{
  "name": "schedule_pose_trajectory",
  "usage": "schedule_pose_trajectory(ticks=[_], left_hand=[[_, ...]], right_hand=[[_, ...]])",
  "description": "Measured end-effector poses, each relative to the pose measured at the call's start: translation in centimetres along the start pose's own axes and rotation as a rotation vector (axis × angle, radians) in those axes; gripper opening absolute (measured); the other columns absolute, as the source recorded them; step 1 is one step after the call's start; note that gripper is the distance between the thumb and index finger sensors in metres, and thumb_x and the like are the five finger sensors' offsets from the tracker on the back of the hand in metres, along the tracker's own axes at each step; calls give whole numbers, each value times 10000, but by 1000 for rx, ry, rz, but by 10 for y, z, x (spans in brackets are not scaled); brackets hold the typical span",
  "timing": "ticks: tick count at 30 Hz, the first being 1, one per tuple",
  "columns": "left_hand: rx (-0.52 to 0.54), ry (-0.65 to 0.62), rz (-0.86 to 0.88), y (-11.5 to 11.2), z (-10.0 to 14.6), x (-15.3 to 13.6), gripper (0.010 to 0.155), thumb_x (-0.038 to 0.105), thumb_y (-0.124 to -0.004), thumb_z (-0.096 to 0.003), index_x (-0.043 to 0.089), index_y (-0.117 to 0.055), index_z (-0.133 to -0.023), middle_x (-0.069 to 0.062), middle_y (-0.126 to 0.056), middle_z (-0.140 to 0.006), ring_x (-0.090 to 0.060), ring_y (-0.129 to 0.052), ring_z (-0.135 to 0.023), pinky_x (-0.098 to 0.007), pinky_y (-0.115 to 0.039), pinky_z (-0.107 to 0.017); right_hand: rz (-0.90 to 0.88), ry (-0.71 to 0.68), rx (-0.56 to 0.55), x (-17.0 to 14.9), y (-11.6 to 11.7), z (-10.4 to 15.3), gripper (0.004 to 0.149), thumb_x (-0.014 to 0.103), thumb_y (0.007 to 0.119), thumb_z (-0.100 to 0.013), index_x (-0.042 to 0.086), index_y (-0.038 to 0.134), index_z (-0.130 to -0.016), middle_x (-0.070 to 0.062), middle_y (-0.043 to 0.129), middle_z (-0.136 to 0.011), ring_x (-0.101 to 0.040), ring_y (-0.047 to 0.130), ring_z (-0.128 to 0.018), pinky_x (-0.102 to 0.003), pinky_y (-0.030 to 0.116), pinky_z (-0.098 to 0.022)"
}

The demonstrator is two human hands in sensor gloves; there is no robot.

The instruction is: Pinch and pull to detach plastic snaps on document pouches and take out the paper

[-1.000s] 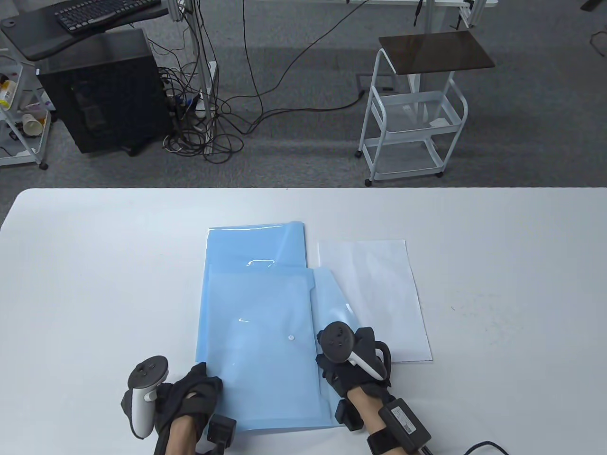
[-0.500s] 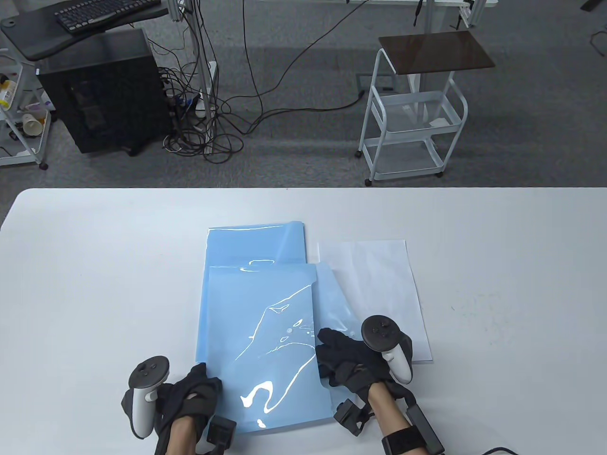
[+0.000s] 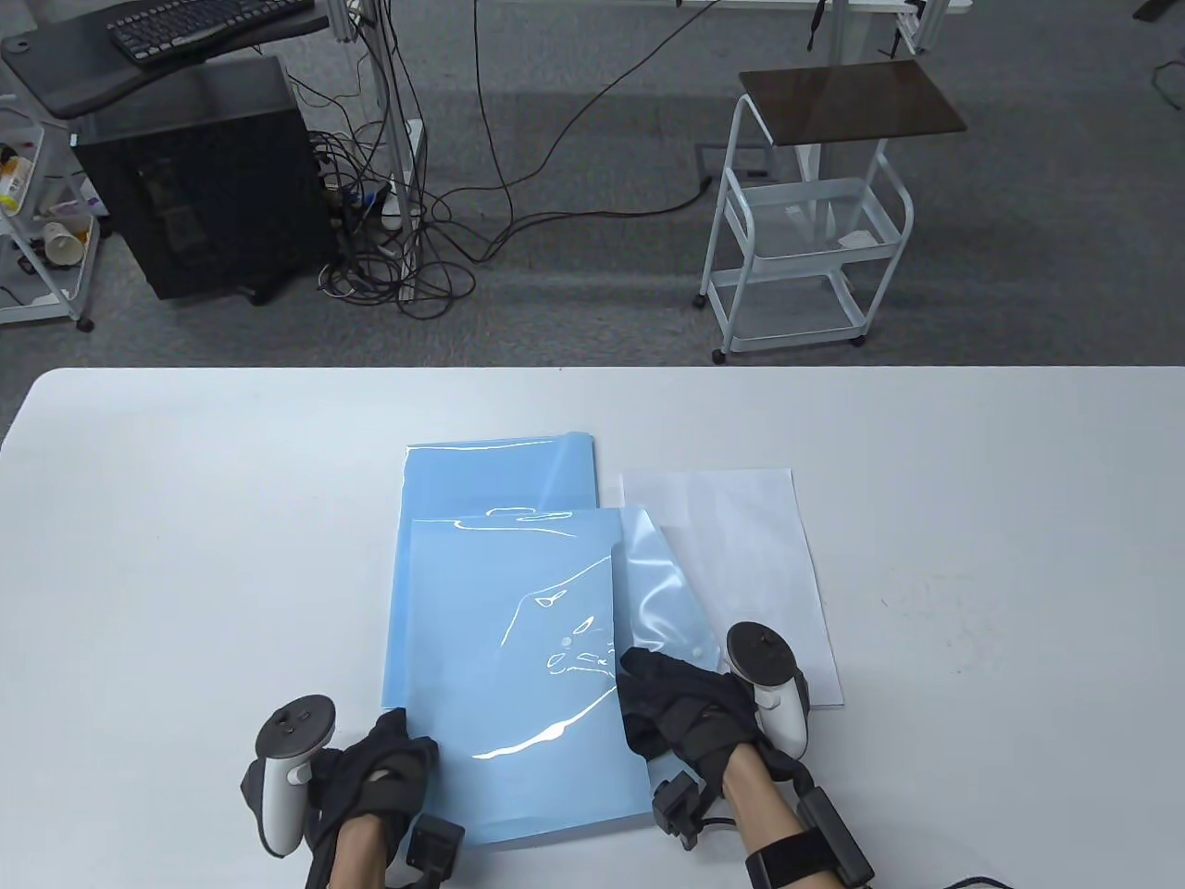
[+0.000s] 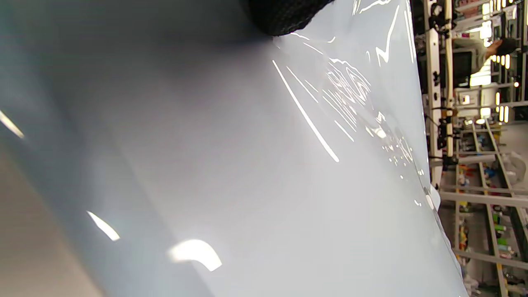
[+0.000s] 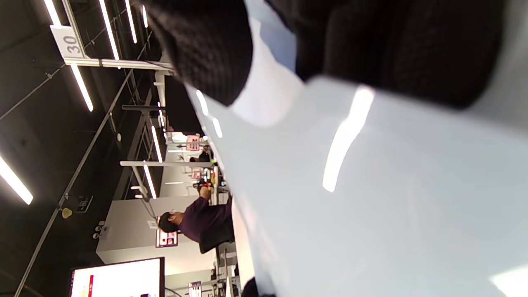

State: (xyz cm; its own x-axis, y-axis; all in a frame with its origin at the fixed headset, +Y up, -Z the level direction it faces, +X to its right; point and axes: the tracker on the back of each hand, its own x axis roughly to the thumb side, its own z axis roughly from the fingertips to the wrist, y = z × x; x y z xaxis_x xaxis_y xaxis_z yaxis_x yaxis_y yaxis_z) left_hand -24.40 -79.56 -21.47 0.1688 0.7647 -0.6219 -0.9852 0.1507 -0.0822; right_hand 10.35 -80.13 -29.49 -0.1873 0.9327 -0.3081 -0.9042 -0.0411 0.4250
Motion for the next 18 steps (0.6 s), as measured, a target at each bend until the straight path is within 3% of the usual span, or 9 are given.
schedule_pose_trajectory(ticks=[4,7,12,18], left_hand=[[-18,-9,6,-3,0,1,521,192,-685,-570,106,-501,-1050,-36,-824,-942,-321,-979,-728,-487,-846,-541],[7,-7,-20,-2,0,1,519,198,-689,-570,106,-507,-1048,-42,-828,-939,-321,-983,-723,-486,-850,-535],[-6,-18,20,-1,1,1,510,197,-680,-573,113,-513,-1048,-41,-830,-939,-320,-988,-711,-476,-855,-530],[-17,-31,52,0,1,1,505,191,-672,-572,119,-520,-1048,-48,-833,-938,-300,-1003,-688,-459,-869,-512]], right_hand=[[69,12,30,-3,9,-4,657,322,879,-480,-88,686,-955,-167,1021,-753,-325,1078,-498,-488,941,-303],[138,11,-55,1,12,-3,492,251,878,-488,-27,793,-885,-139,1065,-665,-293,1098,-422,-468,951,-254],[318,3,-190,11,16,4,464,229,877,-484,-26,810,-865,-137,1071,-616,-285,1094,-354,-449,950,-201],[347,24,-294,20,11,16,472,204,863,-485,-41,784,-880,-149,1048,-622,-272,1087,-308,-432,946,-164]])
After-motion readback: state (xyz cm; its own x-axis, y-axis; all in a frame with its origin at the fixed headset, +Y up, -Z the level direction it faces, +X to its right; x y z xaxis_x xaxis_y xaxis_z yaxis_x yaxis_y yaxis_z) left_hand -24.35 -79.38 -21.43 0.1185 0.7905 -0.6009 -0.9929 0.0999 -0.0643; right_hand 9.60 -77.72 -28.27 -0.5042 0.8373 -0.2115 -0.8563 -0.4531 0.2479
